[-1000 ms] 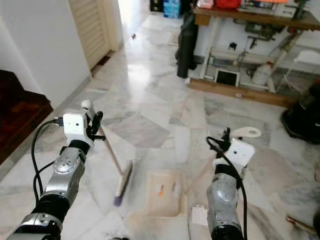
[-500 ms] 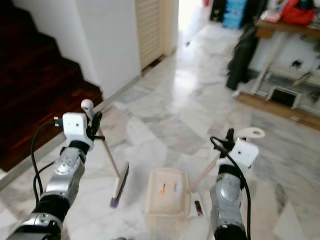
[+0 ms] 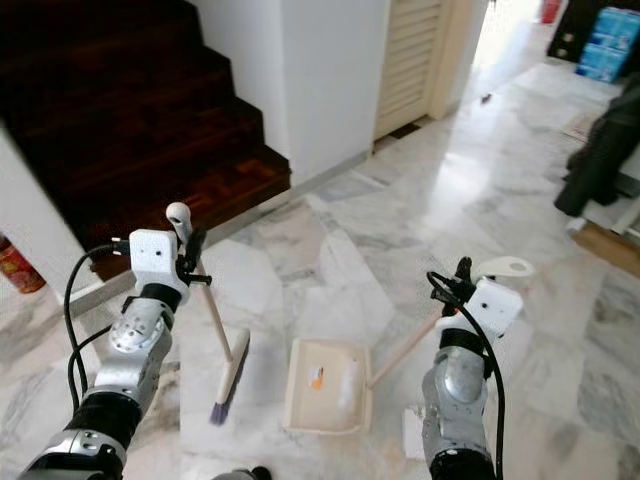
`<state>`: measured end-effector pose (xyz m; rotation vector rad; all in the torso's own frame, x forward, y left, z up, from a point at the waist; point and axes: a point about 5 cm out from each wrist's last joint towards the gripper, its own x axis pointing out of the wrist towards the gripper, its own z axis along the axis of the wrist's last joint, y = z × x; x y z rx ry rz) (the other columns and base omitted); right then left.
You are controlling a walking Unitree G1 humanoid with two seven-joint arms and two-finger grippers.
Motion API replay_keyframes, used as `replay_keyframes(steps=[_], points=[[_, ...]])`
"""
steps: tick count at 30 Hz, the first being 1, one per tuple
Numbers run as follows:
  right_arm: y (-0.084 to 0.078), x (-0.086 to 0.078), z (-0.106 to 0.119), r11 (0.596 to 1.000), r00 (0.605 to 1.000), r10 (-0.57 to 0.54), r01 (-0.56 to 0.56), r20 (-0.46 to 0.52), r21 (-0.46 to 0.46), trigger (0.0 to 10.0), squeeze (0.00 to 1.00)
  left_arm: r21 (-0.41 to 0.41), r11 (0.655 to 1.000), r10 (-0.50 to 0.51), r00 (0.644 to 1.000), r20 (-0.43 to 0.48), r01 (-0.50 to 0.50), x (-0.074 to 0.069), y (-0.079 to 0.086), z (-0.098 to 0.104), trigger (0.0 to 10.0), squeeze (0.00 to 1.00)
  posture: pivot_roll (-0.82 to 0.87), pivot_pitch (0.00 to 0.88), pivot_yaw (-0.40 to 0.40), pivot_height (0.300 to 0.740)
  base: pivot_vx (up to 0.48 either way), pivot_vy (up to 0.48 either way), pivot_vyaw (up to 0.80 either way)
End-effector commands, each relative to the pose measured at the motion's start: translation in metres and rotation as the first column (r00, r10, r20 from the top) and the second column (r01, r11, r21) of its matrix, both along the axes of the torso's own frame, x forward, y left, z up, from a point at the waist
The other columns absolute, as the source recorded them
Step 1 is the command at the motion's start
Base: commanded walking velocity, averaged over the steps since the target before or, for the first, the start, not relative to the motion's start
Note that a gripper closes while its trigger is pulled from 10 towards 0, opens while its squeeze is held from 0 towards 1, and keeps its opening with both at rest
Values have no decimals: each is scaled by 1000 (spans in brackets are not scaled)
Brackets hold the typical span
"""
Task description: Sweep floor
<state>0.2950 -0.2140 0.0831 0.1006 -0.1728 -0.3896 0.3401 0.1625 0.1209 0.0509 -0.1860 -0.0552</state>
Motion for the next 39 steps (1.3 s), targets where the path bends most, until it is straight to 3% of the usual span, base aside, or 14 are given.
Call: replay_keyframes(steps=[1,19,27,39], points=[[-1,4,11,1000,999,1,0,45,-13,10000,0,-6,1000,7,999,43,-6,1,1,9,10000,0,186,0,-51,740,0,0,431],[-2,3,11,1000,999,1,0,40,-9,10000,0,0,1000,15,999,39,-15,-2,2,8,10000,0,185,0,-57,740,0,0,785],[-3,3,10,1000,999,7,-7,34,0,10000,0,-6,1000,18,999,29,-18,-4,0,6,10000,0,185,0,-61,740,0,0,0],[-2,2,11,1000,999,16,-17,40,13,10000,0,-9,1000,22,999,27,-22,-6,1,5,10000,0,191,0,-65,740,0,427,0]])
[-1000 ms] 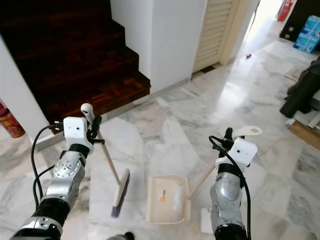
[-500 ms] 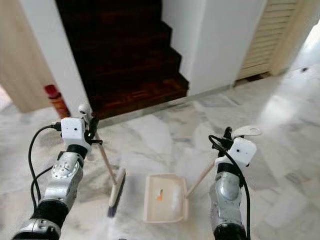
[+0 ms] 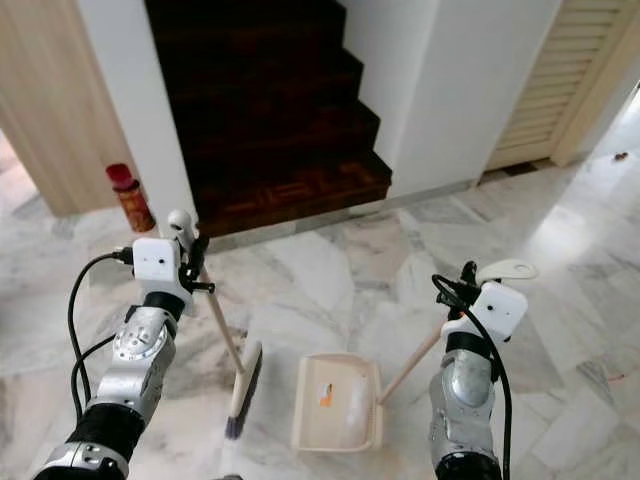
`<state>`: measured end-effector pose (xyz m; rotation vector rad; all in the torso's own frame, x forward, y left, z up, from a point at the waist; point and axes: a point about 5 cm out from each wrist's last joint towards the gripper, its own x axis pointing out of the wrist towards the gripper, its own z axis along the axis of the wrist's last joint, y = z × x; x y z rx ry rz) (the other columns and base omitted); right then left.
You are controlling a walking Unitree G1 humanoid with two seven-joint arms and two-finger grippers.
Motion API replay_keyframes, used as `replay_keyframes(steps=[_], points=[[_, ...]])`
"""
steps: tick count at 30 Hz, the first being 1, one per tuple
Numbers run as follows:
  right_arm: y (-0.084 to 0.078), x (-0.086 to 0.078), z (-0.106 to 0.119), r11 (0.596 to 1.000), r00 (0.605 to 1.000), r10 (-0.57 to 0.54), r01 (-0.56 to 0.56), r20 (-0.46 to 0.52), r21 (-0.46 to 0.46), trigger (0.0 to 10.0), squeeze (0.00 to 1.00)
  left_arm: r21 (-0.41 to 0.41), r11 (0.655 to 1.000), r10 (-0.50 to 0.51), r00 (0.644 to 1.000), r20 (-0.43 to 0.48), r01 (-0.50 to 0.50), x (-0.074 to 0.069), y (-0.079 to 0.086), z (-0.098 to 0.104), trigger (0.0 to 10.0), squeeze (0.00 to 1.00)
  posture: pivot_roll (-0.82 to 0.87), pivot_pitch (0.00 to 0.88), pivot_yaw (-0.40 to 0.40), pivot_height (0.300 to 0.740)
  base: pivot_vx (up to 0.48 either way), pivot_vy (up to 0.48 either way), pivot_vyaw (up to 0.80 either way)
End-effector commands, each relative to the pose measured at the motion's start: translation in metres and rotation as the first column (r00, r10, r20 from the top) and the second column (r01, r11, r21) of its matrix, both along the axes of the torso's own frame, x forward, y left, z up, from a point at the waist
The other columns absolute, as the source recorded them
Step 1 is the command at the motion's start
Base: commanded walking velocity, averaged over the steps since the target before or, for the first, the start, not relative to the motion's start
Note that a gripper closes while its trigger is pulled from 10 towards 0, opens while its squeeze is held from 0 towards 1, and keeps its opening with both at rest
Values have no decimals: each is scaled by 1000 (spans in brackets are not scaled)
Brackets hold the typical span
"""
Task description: Sweep floor
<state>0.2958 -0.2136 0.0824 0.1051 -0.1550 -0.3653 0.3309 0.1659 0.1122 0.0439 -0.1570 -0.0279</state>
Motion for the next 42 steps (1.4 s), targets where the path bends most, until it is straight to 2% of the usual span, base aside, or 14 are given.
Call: replay_keyframes(steps=[1,42], points=[[-2,2,12,1000,998,-7,6,57,8,10000,0,1,1000,-5,998,55,5,3,-2,13,10000,0,187,0,-64,740,0,431,0],[-2,5,12,1000,999,4,-5,46,19,10000,0,-2,1000,-22,998,57,22,2,-6,15,10000,0,204,0,-67,740,0,431,0]])
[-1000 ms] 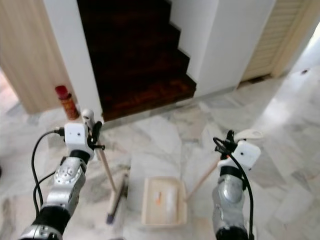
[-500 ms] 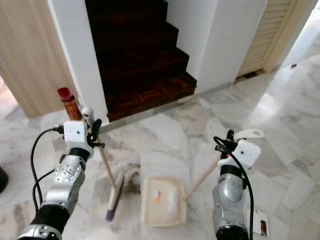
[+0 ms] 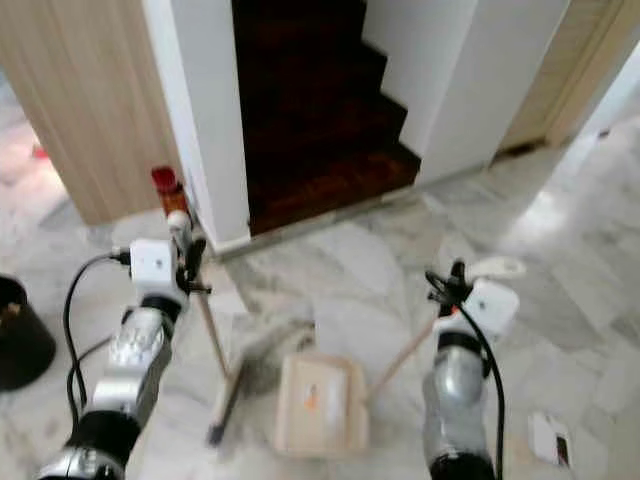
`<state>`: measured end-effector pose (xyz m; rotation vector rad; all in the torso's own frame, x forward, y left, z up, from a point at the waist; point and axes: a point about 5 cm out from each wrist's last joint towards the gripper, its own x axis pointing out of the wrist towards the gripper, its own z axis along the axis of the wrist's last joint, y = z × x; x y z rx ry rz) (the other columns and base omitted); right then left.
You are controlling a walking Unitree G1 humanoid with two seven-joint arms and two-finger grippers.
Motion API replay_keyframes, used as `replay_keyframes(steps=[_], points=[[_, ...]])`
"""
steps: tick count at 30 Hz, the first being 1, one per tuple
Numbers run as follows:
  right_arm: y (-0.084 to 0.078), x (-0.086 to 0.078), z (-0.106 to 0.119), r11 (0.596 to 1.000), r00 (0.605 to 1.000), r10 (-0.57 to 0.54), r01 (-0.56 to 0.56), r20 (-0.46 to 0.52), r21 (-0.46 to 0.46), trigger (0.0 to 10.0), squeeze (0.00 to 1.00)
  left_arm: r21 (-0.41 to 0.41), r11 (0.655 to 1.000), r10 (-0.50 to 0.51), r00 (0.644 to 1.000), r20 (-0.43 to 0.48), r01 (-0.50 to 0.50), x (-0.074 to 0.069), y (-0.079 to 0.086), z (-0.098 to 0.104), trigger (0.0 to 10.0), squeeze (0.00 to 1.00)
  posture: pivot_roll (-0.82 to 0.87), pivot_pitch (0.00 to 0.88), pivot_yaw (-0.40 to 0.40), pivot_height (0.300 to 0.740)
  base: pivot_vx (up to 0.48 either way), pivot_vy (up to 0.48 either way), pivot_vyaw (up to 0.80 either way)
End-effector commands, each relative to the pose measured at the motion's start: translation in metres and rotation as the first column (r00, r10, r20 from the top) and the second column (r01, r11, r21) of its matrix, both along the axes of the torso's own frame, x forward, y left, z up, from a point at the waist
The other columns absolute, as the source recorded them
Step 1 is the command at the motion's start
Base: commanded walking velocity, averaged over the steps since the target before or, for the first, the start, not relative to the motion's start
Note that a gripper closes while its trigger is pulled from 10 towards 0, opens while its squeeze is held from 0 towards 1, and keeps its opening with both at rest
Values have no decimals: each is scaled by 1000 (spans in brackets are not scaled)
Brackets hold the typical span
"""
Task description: Sweep floor
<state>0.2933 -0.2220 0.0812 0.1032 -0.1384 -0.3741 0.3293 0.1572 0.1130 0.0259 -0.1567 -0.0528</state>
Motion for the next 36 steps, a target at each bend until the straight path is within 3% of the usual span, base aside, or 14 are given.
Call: replay_keyframes(steps=[1,24,29,36], points=[[5,7,14,1000,998,10,-11,64,10,10000,0,12,1000,6,998,59,-7,4,3,15,10000,0,205,0,-67,740,0,428,0],[7,6,14,1000,998,15,-14,58,-10,10000,0,12,1000,20,998,57,-21,3,7,15,10000,0,212,0,-67,740,0,430,0],[8,6,13,1000,998,18,-18,58,-8,10000,0,12,1000,19,998,58,-20,3,7,16,10000,0,213,1,-66,740,0,431,745],[8,7,14,1000,998,14,-14,63,2,10000,0,13,1000,16,998,59,-17,3,6,17,10000,0,214,2,-65,740,0,430,0]])
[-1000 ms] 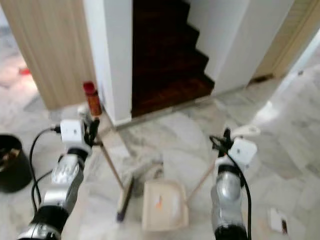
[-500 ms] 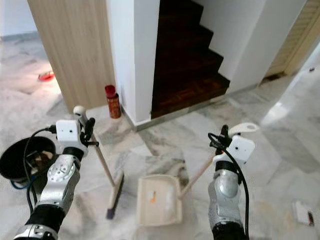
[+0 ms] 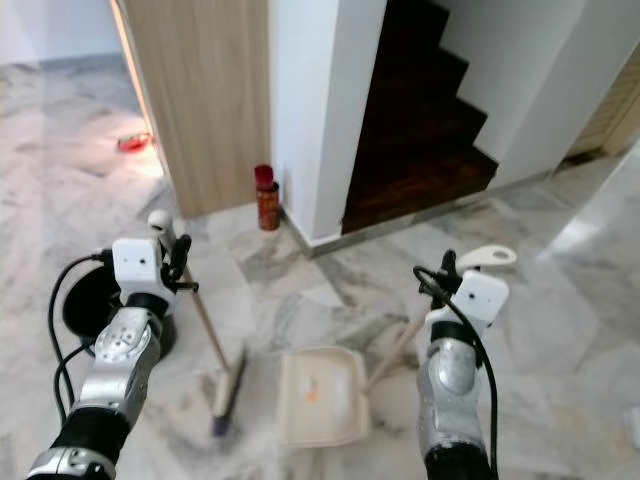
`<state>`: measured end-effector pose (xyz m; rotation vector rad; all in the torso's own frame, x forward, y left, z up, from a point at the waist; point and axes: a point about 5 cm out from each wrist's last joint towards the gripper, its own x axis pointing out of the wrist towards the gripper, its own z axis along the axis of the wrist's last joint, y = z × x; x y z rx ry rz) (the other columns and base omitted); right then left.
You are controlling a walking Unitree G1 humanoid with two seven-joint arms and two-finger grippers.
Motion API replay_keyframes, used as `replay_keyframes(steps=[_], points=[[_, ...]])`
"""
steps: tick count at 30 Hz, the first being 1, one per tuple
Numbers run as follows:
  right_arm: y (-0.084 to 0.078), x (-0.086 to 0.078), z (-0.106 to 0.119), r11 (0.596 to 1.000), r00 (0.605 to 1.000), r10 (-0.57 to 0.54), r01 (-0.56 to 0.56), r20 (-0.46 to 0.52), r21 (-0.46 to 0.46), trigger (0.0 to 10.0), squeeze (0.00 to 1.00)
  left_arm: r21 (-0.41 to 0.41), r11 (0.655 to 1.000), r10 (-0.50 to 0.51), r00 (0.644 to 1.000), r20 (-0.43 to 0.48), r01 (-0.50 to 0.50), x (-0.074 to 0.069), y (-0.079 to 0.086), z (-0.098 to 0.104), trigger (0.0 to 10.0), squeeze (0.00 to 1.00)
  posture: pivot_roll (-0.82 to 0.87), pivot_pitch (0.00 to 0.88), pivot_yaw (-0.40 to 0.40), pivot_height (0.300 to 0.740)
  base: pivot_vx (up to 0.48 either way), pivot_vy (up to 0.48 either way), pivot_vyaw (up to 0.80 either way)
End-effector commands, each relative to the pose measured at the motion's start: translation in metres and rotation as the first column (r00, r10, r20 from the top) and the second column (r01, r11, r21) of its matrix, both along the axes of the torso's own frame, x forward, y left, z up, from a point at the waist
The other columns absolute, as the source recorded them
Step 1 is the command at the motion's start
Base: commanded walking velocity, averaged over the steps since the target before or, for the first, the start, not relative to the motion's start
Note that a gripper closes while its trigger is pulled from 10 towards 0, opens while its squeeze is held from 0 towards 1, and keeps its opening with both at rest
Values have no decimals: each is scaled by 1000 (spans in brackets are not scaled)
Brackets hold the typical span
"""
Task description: Sweep floor
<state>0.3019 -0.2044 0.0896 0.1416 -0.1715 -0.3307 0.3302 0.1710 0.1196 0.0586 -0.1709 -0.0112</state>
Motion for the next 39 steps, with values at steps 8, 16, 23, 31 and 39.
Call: replay_keyframes(steps=[8,16,23,31,39], points=[[-9,-2,4,999,999,-30,30,21,-16,10000,0,-15,999,-33,999,41,34,2,-8,10,10000,0,217,6,-63,740,0,428,0],[-8,-2,4,1000,999,-26,26,20,-11,10000,0,-18,999,-43,998,37,44,1,-11,10,10000,0,218,6,-63,740,0,428,0],[-8,-2,4,1000,999,-27,27,21,-7,10000,0,-19,998,-52,998,35,53,2,-12,10,10000,0,221,7,-62,740,0,430,0],[-7,-1,4,1000,999,-27,27,25,-6,10000,0,-22,997,-69,997,33,70,1,-15,10,10000,0,224,7,-61,740,0,430,0],[-9,-2,4,999,999,-31,32,24,-6,10000,0,-20,996,-83,996,30,83,0,-17,10,10000,0,224,8,-60,740,0,430,0]])
